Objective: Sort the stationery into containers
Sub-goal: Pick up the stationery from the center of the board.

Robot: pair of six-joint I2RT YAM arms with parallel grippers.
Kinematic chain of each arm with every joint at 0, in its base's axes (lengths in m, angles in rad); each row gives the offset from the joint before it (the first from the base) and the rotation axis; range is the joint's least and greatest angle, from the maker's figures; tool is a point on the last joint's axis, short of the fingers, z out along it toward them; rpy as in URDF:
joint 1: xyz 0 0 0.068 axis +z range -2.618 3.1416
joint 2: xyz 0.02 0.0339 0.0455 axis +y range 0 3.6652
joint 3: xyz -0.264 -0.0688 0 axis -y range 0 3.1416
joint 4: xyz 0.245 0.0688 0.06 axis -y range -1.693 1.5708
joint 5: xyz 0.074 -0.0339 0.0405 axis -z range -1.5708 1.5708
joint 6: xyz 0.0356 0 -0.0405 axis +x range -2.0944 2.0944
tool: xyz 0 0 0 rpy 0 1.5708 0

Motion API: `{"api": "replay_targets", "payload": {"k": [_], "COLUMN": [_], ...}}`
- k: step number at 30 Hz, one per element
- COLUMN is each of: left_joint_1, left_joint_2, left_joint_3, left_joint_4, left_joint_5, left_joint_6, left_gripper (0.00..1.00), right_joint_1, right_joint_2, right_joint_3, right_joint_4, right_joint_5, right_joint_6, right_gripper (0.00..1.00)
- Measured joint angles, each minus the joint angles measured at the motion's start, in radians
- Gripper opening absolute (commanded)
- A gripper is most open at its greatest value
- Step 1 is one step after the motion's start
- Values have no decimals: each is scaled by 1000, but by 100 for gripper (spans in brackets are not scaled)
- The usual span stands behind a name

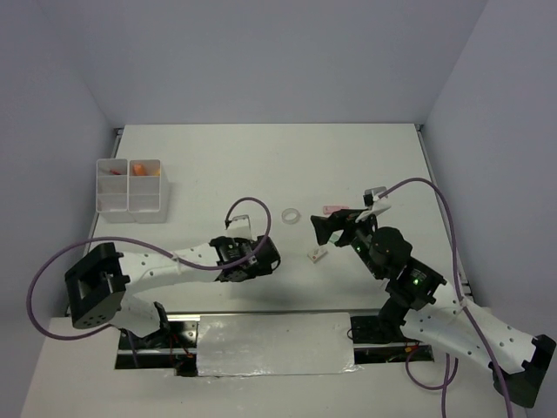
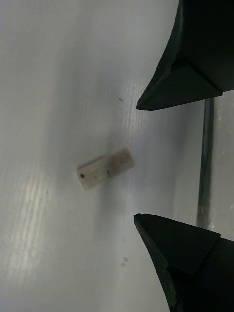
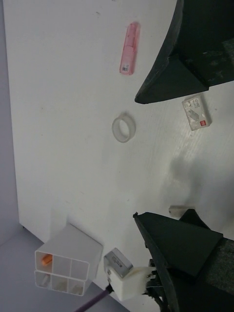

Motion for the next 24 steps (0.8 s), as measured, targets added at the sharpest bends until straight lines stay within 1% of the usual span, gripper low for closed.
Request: {"api": "replay_targets", "payload": {"k": [3,5,9,14,19,22,24], "left_joint_1": [-56,-73,-74,-56,20,35,35], "left_joint_2": [65,99,166,182,183,202,222], "left_joint_3": [53,66,76,76,55,38,27], "left_joint_4": [-107,-134,-159,-147,-78,-38,-14], "left_joint_5": [-55,-77,-108,-135,-124,-106,-95], "left_joint_6": [-216,-297,-390,-423,-397,-381,-362], "left_gripper": [98,96,92,87,83,77,70], "right_joint_1": [0,-1,-1,-1,-2,-2,-2], "right_joint_2": [-9,-14,-20,-18,-16,-16,-16], "right_joint_3": [0,0,0,0,0,0,0], "right_joint_4": [0,0,3,6,7,7,7], "right_joint_5": [9,10,2,-14,-29,-31,-31], "right_joint_6": [0,0,-1,-3,-5,-5,-5], "right_gripper": [100,100,100,100,100,100,100]}}
